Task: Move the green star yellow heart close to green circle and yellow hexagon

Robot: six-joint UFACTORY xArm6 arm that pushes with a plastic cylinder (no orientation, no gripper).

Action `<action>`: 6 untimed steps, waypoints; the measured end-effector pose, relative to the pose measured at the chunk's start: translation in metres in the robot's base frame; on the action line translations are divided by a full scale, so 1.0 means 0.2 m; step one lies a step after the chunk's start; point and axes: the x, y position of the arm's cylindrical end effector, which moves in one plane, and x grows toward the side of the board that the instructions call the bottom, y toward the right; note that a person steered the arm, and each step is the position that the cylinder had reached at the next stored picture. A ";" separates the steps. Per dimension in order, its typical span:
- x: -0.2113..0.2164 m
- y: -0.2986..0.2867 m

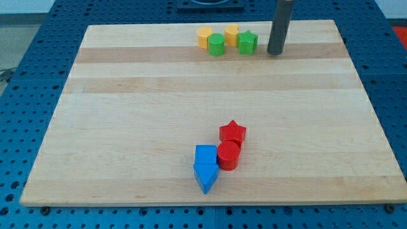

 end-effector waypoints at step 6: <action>-0.07 -0.36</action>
